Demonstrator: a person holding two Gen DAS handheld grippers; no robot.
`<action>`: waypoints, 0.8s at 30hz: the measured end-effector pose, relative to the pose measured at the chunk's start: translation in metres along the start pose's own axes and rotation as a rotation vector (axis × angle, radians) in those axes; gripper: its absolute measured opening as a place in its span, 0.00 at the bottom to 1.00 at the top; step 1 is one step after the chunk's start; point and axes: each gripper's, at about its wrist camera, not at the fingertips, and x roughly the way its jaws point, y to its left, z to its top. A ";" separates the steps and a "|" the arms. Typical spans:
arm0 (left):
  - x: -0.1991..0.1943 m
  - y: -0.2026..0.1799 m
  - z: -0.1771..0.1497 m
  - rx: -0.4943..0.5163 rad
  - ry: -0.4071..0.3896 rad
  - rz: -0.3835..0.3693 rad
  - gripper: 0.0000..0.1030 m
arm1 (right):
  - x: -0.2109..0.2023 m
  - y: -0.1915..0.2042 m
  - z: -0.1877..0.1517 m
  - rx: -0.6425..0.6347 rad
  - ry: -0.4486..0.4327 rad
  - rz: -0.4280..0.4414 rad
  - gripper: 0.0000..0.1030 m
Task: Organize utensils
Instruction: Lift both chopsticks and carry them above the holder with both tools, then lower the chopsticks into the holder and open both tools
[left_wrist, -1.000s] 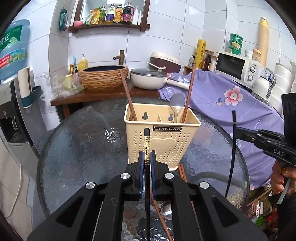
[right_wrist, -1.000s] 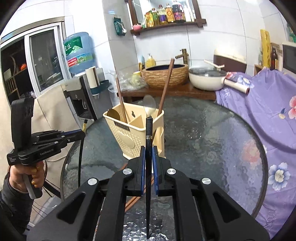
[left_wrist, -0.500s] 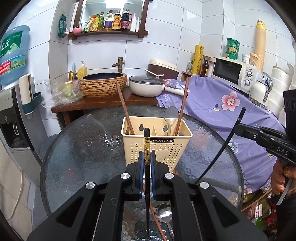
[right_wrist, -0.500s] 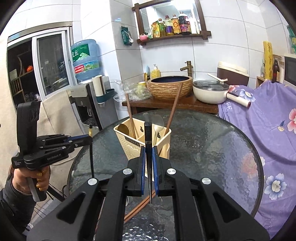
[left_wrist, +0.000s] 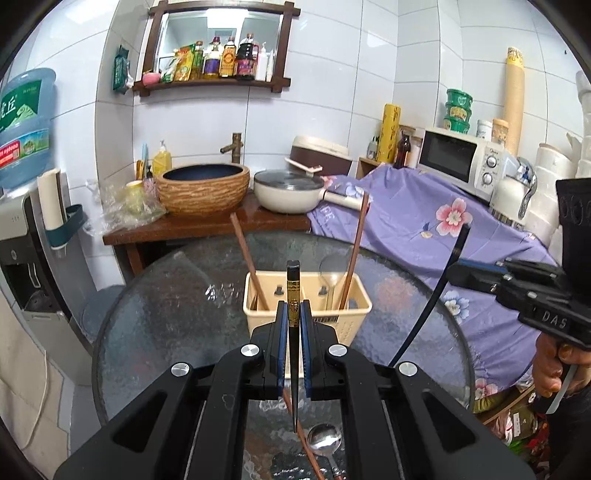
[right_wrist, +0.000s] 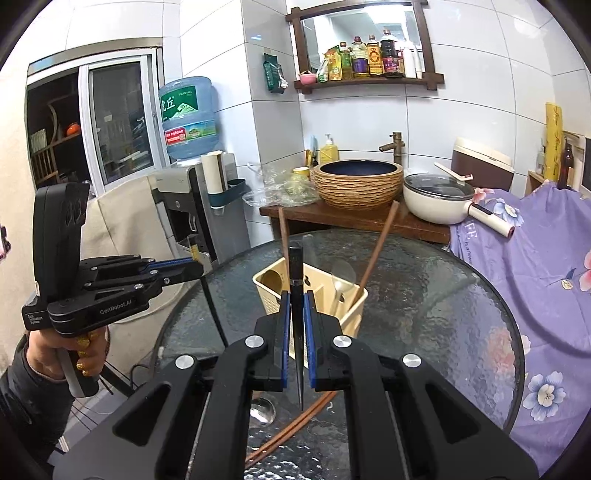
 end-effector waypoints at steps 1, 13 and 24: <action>-0.001 0.000 0.004 -0.001 -0.002 -0.005 0.06 | -0.001 -0.001 0.004 0.004 0.000 0.007 0.08; -0.023 0.000 0.082 -0.003 -0.114 0.022 0.06 | -0.019 0.010 0.080 0.003 -0.054 0.014 0.08; 0.002 0.005 0.132 -0.093 -0.199 0.066 0.06 | 0.000 -0.006 0.133 0.040 -0.130 -0.083 0.08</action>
